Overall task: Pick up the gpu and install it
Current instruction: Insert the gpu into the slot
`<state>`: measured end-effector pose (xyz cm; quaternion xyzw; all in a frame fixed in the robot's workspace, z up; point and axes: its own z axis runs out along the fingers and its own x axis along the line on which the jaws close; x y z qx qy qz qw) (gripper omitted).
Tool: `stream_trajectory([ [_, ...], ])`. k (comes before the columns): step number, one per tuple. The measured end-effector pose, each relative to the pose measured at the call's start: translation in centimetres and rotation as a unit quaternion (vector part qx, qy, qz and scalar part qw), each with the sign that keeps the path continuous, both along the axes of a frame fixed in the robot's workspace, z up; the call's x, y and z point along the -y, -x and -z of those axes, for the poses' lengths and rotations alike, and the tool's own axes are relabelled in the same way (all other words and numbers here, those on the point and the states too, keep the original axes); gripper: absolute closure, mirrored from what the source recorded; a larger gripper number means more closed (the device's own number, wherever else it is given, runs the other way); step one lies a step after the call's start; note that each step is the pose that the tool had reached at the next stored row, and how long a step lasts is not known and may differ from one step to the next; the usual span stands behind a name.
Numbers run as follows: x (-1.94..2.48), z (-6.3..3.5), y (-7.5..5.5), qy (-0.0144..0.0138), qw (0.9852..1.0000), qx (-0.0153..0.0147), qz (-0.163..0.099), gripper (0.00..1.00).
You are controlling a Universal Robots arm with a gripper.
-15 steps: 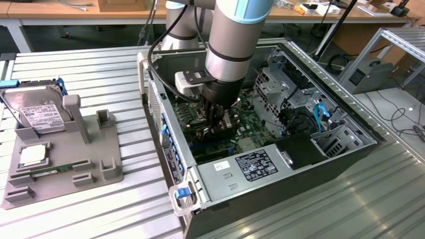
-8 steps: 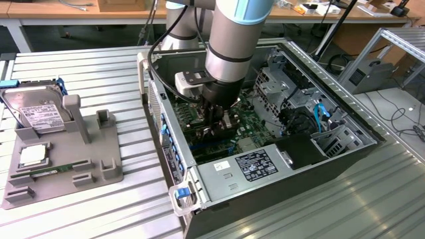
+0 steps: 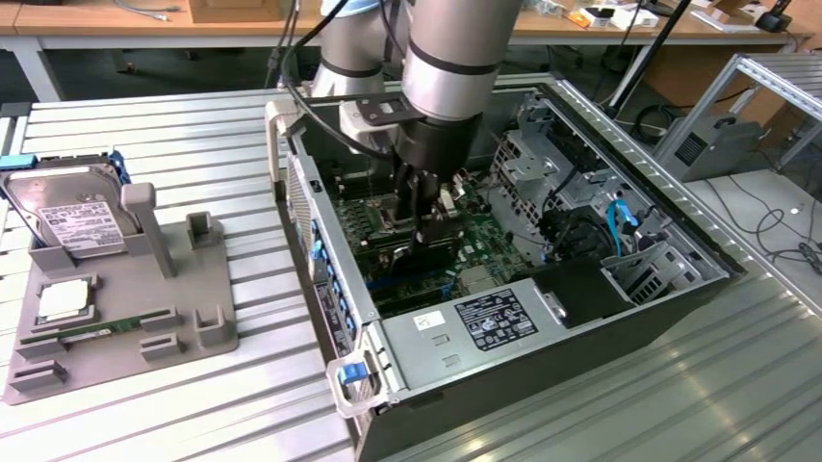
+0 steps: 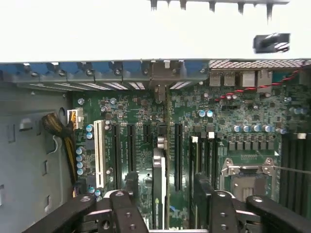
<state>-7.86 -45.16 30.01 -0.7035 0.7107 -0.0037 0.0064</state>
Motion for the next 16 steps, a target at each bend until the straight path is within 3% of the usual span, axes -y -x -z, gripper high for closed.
stream_trajectory([
  [1,-0.32,-0.33,0.0,0.0000,1.0000,0.0000,0.000,0.43],
  [2,-0.52,-0.45,0.0,0.0001,1.0000,0.0000,0.000,0.62],
  [3,-0.61,-0.46,0.0,0.0001,1.0000,0.0000,0.000,0.62],
  [5,-0.66,-0.47,0.0,0.0000,1.0000,0.0000,0.000,0.74],
  [6,-0.67,-0.47,-0.1,0.0001,1.0000,0.0000,0.000,0.86],
  [7,-0.67,-0.47,-0.4,0.0001,1.0000,-0.0004,0.000,0.89],
  [9,-0.60,-0.47,-2.2,0.0001,1.0000,-0.0065,0.000,0.89],
  [10,-0.59,-0.72,-2.7,0.0001,1.0000,-0.0070,0.000,0.89],
  [12,-0.59,-2.13,-2.8,0.0002,1.0000,-0.0070,0.000,0.89],
  [14,-0.59,-4.04,-2.8,0.0001,1.0000,-0.0070,0.000,0.89],
  [16,-0.59,-4.27,-2.8,0.0000,1.0000,-0.0069,0.000,0.89],
])
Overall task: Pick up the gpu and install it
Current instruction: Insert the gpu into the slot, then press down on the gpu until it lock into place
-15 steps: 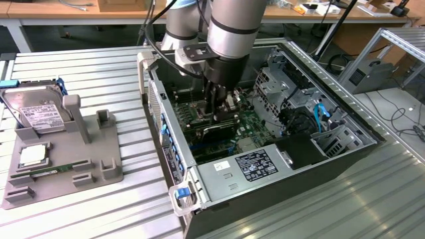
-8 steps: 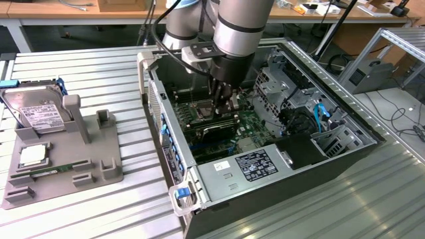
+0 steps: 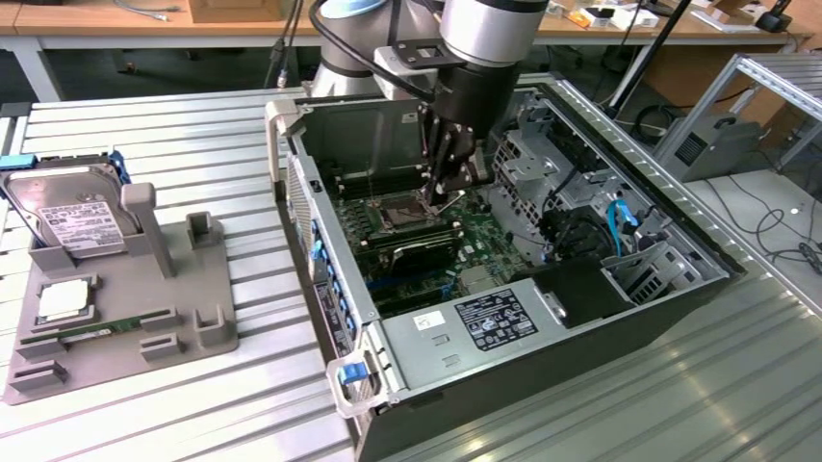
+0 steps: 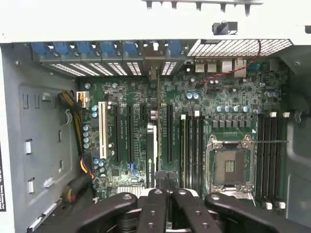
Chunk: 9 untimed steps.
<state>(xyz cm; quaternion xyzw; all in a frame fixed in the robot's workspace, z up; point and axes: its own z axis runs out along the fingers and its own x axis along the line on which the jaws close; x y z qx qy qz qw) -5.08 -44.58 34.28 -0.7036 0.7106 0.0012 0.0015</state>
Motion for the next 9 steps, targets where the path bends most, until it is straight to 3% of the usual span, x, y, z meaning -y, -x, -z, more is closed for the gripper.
stream_trajectory([
  [9,-0.01,0.00,0.10,0.0001,1.0000,0.0000,0.000,0.89],
])
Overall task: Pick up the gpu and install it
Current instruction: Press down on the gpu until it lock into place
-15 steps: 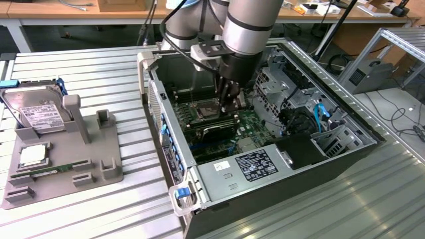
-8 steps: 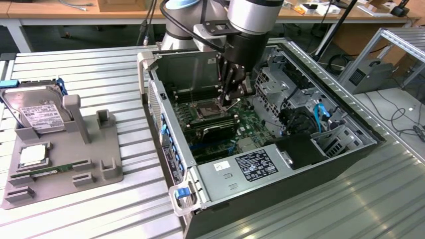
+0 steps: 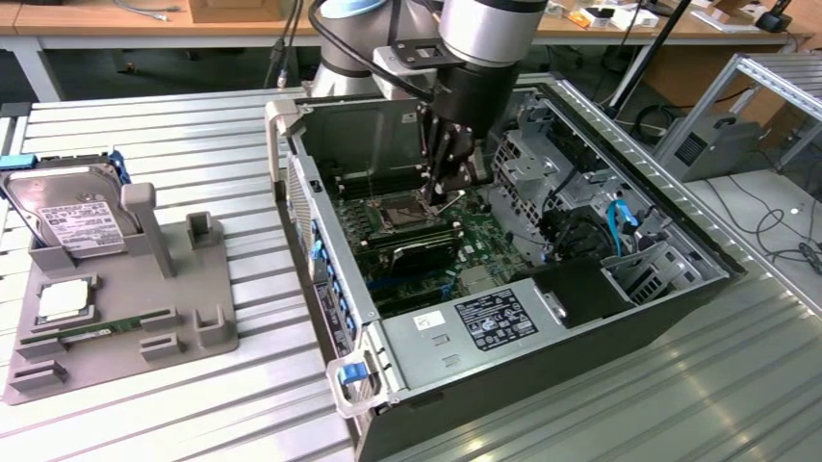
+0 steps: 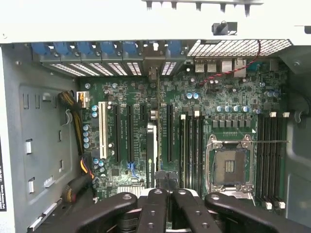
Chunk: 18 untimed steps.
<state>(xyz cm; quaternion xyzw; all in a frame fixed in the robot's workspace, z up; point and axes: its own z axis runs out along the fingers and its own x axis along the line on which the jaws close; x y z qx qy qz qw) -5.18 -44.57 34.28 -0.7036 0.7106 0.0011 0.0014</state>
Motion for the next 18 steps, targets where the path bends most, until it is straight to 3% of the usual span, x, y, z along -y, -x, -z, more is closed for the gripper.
stream_trajectory([
  [2,0.00,0.51,2.2,0.0000,1.0000,0.0003,0.000,0.89],
  [6,0.00,1.63,4.2,0.0001,1.0000,0.0003,0.001,0.89],
  [12,0.02,4.30,4.9,0.0001,1.0000,0.0003,0.003,0.89],
  [18,0.10,5.85,4.9,0.0001,1.0000,0.0003,0.003,0.89],
])
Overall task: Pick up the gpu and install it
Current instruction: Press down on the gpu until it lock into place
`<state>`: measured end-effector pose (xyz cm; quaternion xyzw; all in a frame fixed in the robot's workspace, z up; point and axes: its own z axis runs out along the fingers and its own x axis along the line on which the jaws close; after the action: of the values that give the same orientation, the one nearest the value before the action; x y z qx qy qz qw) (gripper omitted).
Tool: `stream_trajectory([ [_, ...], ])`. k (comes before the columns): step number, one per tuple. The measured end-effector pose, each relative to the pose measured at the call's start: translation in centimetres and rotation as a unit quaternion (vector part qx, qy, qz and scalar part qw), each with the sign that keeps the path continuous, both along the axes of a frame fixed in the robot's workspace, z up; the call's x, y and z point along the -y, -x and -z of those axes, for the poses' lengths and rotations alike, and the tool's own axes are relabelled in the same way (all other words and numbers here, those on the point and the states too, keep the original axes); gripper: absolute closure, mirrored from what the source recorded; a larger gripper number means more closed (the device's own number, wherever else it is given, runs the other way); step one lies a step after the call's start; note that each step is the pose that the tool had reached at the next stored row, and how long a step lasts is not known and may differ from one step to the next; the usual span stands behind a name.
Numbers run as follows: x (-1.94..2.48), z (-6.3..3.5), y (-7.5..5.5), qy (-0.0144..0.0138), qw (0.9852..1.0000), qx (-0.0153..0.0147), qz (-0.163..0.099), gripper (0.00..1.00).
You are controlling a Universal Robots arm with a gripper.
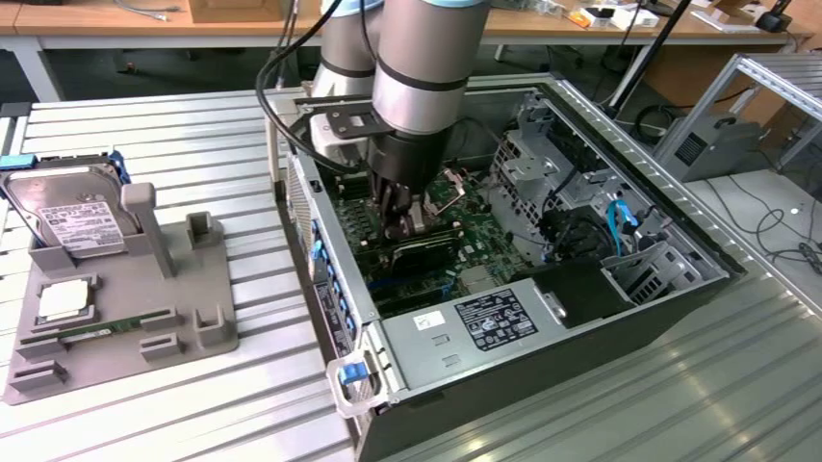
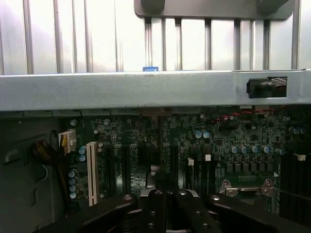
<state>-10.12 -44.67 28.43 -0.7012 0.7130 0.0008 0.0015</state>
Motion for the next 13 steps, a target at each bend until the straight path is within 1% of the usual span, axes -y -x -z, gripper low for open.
stream_trajectory([
  [8,0.36,0.78,0.3,-0.0001,1.0000,0.0000,0.000,0.89],
  [11,0.89,0.92,0.5,-0.0023,1.0000,0.0000,0.000,0.89],
  [12,1.09,1.02,0.5,-0.0025,1.0000,0.0000,0.000,0.89],
  [13,1.40,1.17,0.5,-0.0029,1.0000,-0.0001,0.000,0.89],
])
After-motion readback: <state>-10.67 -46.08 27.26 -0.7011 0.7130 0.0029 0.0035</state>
